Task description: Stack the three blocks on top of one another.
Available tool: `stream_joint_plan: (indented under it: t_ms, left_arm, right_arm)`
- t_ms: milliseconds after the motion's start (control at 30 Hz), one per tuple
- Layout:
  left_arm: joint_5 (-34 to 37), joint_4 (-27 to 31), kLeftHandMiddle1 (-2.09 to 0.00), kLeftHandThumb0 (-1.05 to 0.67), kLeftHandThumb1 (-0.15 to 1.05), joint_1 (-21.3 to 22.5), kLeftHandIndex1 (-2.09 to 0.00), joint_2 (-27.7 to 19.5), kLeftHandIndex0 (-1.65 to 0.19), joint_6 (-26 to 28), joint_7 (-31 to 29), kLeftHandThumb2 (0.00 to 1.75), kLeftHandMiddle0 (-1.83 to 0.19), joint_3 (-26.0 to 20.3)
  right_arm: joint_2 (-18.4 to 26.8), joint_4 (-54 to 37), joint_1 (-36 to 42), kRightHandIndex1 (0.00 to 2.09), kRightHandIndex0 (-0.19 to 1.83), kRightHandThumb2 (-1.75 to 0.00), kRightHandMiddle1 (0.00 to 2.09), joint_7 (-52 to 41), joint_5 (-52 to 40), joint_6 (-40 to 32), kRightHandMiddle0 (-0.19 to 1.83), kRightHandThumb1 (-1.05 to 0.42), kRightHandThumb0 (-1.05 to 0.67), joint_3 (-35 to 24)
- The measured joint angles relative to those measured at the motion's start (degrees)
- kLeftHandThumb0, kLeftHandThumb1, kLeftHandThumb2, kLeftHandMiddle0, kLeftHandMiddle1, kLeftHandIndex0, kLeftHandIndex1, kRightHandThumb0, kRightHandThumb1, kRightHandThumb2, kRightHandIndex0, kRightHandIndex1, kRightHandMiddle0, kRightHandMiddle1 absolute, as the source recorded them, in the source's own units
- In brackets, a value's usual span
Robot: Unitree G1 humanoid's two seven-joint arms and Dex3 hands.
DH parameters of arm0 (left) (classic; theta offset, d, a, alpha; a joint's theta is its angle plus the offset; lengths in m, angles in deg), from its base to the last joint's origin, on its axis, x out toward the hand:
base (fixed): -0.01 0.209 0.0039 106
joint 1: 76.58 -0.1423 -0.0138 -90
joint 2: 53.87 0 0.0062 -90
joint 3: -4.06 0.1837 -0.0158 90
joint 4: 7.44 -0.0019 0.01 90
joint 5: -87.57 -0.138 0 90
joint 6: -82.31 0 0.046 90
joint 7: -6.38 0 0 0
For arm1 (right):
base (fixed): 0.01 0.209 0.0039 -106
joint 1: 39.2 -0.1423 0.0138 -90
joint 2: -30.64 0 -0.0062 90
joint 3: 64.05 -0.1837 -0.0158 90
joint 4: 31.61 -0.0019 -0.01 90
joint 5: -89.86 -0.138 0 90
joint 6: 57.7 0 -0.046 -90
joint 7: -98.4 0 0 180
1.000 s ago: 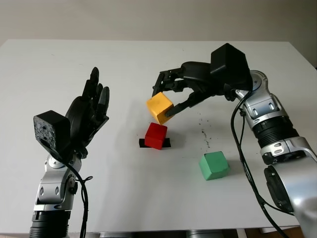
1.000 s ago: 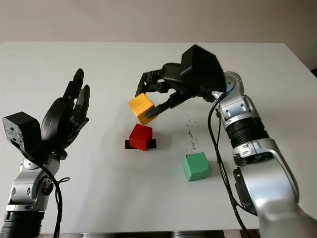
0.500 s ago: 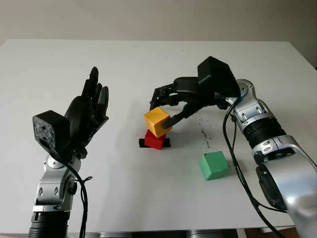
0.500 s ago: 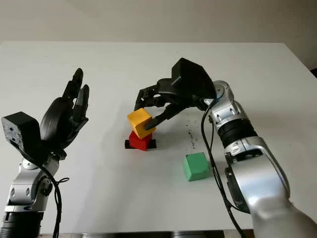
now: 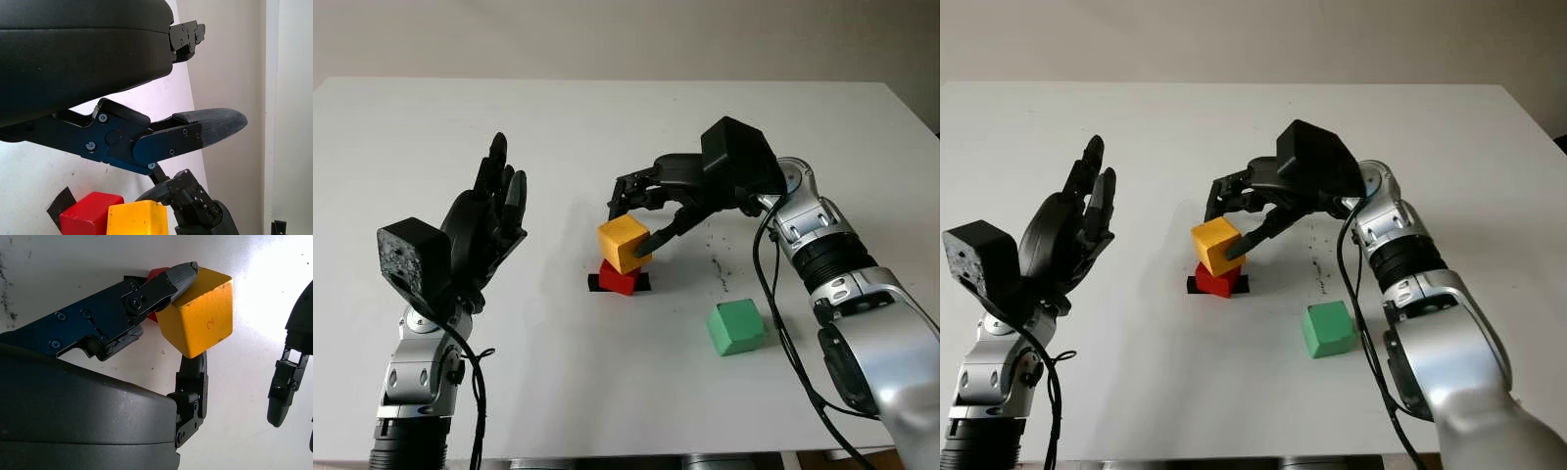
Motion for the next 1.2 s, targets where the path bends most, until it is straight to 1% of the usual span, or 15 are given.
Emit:
stream_joint_plan:
  t_ms: [100, 167, 267, 367, 767, 867, 900, 933, 967, 1033, 1100, 1200]
  left_arm:
    - [-0.03, 0.00, 0.00, -0.76, 1.05, 0.00, -0.03, -0.01, 0.19, 0.00, -0.01, 0.66, 0.19, 0.00]
    - [-0.04, 0.01, -0.01, -0.76, 1.05, 0.00, -0.03, -0.01, 0.19, 0.00, 0.00, 0.65, 0.19, 0.00]
    - [-0.04, 0.03, -0.02, -0.76, 1.05, 0.00, -0.04, 0.00, 0.18, 0.10, 0.07, 0.64, 0.19, 0.00]
    - [-0.04, 0.03, -0.01, -0.76, 1.05, 0.00, -0.04, 0.00, 0.19, 0.19, 0.09, 0.64, 0.19, 0.01]
    - [-0.18, -0.02, -0.02, -0.76, 1.05, 0.00, -0.04, 0.00, 0.19, 0.16, 0.25, 0.63, 0.19, 0.04]
    - [-0.19, -0.15, -0.01, -0.76, 1.05, 0.03, -0.03, 0.00, 0.19, 0.15, 0.28, 0.63, 0.19, 0.06]
    - [-0.19, -0.23, -0.01, -0.76, 1.05, 0.04, -0.03, 0.00, 0.19, 0.14, 0.28, 0.63, 0.19, 0.06]
    - [-0.18, -0.32, -0.01, -0.76, 1.05, 0.06, -0.03, 0.00, 0.19, 0.14, 0.28, 0.63, 0.19, 0.07]
    - [-0.17, -0.38, -0.01, -0.76, 1.05, 0.08, -0.03, 0.02, 0.19, 0.12, 0.27, 0.63, 0.19, 0.09]
    - [-0.17, -0.42, -0.01, -0.76, 1.05, 0.13, -0.03, 0.02, 0.19, 0.11, 0.27, 0.63, 0.19, 0.10]
    - [-0.19, -0.43, -0.02, -0.76, 1.05, 0.20, -0.04, 0.02, 0.19, 0.09, 0.32, 0.64, 0.19, 0.19]
    - [-0.18, -0.47, -0.01, -0.76, 1.05, 0.37, -0.03, 0.06, 0.19, 0.02, 0.40, 0.64, 0.19, 0.54]
  right_arm:
    - [0.37, -1.15, -0.14, 0.04, 0.18, -0.04, 1.46, 0.75, 1.83, 0.22, 0.35, -0.91, -0.52, 0.92]
    - [0.54, -1.97, -0.17, 0.03, 0.15, -0.04, 1.37, 0.89, 2.34, 0.01, 0.27, -0.88, -0.50, 1.32]
    - [0.73, -2.85, -0.13, 0.03, 0.12, -0.05, 1.25, 0.89, 2.73, -1.08, 0.22, -0.86, -0.51, 1.70]
    - [1.08, -4.17, -0.01, 0.03, 0.10, -0.05, 1.16, 0.89, 2.87, -1.63, 0.21, -0.86, -0.51, 1.72]
    - [1.75, -7.84, 0.89, 0.04, 0.07, -0.05, 1.11, -0.12, 2.96, -2.67, 0.20, -0.86, -0.56, 1.81]
    - [2.35, -8.84, 1.11, 0.03, 0.05, -0.05, 1.06, -0.59, 2.93, -2.65, 0.13, -0.85, -0.61, 1.81]
    - [2.64, -9.25, 1.26, 0.02, 0.02, -0.05, 1.01, -0.81, 2.90, -2.65, 0.06, -0.85, -0.63, 1.81]
    - [2.94, -9.78, 1.42, 0.02, -0.05, -0.05, 0.85, -1.14, 2.85, -2.65, -0.06, -0.85, -0.67, 1.81]
    - [3.37, -10.86, 1.80, 0.02, -0.10, -0.05, 0.67, -1.55, 2.77, -2.69, -0.10, -0.85, -0.69, 1.81]
    - [4.42, -13.32, 2.49, 0.03, -0.15, -0.05, 0.47, -2.20, 2.57, -2.91, -0.13, -0.85, -0.73, 1.80]
    - [5.73, -16.95, 3.54, 0.05, -0.16, -0.05, 0.38, -2.12, 2.28, -4.25, -0.12, -0.85, -0.75, 1.51]
    - [7.67, -26.44, 7.03, 0.07, -0.11, -0.06, 0.37, 1.22, 1.39, -10.32, -0.04, -0.89, -0.76, -1.69]
